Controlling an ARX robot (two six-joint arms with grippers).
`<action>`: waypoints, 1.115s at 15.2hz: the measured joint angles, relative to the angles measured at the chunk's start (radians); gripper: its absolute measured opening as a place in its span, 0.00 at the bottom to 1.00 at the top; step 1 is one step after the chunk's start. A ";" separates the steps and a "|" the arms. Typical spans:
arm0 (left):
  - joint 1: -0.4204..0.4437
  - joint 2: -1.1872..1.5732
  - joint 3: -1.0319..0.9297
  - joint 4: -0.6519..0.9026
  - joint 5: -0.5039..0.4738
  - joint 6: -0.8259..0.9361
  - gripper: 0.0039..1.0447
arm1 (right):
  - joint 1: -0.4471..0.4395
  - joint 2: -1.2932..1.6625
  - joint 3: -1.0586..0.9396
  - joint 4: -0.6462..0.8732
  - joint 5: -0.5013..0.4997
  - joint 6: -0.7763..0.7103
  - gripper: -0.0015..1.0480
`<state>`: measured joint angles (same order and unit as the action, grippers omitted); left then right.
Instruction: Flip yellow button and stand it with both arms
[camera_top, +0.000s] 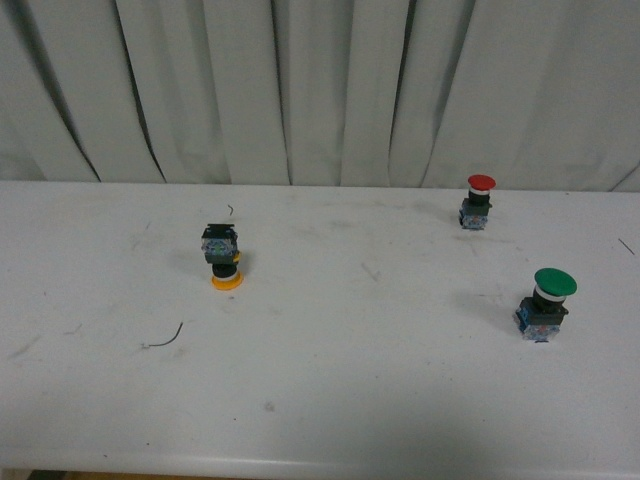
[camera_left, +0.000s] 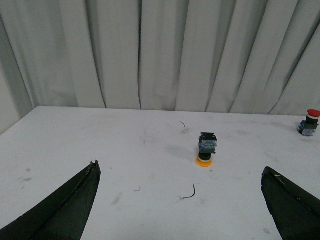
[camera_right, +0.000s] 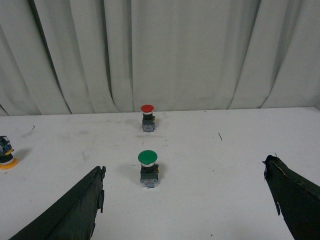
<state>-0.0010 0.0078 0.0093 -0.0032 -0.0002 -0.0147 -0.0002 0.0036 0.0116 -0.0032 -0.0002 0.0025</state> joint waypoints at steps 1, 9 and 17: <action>0.000 0.000 0.000 0.000 0.000 0.000 0.94 | 0.000 0.000 0.000 0.000 0.000 0.000 0.94; 0.000 0.000 0.000 0.000 0.000 0.000 0.94 | 0.000 0.000 0.000 0.000 0.000 0.000 0.94; -0.040 0.050 0.046 -0.139 -0.090 -0.050 0.94 | 0.000 0.000 0.000 -0.001 0.000 0.000 0.94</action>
<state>-0.0414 0.0574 0.0551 -0.1425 -0.0898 -0.0647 -0.0002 0.0036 0.0116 -0.0040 0.0002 0.0025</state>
